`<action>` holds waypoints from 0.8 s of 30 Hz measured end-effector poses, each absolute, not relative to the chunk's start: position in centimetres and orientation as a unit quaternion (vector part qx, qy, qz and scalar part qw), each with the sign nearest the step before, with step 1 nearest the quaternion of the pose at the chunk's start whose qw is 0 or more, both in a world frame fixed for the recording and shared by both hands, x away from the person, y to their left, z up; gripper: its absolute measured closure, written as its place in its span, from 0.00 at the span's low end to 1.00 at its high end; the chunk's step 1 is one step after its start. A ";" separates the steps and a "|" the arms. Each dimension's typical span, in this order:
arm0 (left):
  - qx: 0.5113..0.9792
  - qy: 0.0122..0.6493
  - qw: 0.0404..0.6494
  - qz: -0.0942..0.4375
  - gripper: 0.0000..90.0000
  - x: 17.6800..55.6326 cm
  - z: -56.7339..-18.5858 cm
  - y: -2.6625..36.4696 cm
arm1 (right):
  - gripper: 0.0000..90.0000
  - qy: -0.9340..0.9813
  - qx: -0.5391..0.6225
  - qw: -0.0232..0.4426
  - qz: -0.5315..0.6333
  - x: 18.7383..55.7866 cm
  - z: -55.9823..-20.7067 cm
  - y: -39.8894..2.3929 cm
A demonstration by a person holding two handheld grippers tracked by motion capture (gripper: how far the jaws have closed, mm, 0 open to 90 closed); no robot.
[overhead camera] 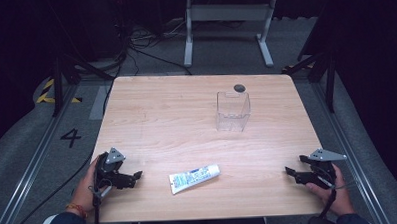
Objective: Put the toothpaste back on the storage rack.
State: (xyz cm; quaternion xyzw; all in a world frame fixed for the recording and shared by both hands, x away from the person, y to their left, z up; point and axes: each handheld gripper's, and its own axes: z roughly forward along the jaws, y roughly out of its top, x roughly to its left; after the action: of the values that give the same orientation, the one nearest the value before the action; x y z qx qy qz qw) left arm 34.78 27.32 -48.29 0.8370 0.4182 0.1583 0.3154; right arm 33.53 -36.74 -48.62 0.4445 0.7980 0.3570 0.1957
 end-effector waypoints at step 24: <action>0.845 0.401 0.322 0.149 0.00 34.6 -48.3 27.2 | 0.23 0.867 0.361 0.159 0.305 35.6 -46.3 -33.9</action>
State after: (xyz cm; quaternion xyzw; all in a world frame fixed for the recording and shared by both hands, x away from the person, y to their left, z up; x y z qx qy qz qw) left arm 34.60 27.20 -48.35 0.8449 0.4006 0.1487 0.3219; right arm 35.57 -33.93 -46.27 0.3612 0.8669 0.3047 0.1586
